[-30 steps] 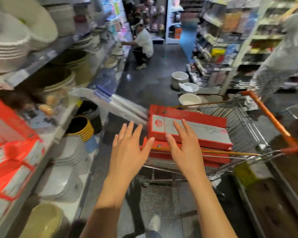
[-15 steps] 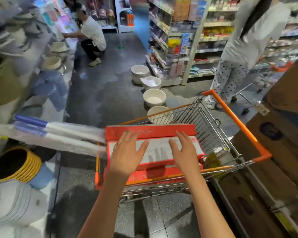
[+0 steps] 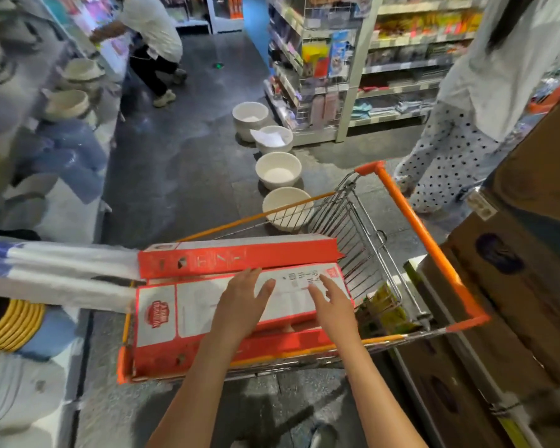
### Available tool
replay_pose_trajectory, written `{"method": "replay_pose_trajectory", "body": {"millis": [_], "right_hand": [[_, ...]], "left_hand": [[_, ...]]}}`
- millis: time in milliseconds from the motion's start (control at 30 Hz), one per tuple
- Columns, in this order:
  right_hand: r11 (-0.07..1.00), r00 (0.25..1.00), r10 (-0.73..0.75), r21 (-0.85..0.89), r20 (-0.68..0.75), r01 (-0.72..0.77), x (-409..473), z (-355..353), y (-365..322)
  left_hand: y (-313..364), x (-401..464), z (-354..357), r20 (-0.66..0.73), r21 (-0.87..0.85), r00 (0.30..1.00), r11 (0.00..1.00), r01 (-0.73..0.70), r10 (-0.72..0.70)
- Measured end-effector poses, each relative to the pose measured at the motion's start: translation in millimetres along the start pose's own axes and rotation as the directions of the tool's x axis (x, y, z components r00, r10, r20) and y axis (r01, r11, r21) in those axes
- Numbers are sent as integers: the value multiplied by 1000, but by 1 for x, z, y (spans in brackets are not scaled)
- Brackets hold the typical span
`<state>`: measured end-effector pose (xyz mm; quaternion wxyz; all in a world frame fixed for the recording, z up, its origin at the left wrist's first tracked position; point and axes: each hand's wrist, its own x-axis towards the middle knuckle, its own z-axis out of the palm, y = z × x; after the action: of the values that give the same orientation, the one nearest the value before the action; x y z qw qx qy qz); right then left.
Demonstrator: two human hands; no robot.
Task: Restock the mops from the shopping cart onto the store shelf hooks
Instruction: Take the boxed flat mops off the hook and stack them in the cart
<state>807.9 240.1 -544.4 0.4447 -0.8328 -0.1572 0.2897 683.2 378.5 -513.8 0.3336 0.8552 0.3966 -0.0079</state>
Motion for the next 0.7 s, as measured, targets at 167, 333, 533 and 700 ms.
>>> {"method": "replay_pose_trajectory", "body": {"millis": [167, 333, 533, 700], "right_hand": [[992, 992, 122, 42, 23, -123, 46, -8, 17], [784, 880, 458, 412, 123, -465, 66, 12, 59], [584, 800, 596, 647, 68, -490, 81, 50, 72], [332, 720, 669, 792, 185, -512, 83, 77, 73]], "left_hand": [[9, 30, 30, 4, -20, 998, 997, 69, -69], [-6, 66, 49, 63, 124, 996, 991, 58, -67], [-32, 113, 64, 188, 304, 980, 953, 10, -71], [-48, 140, 62, 260, 403, 964, 914, -50, -62]]}}
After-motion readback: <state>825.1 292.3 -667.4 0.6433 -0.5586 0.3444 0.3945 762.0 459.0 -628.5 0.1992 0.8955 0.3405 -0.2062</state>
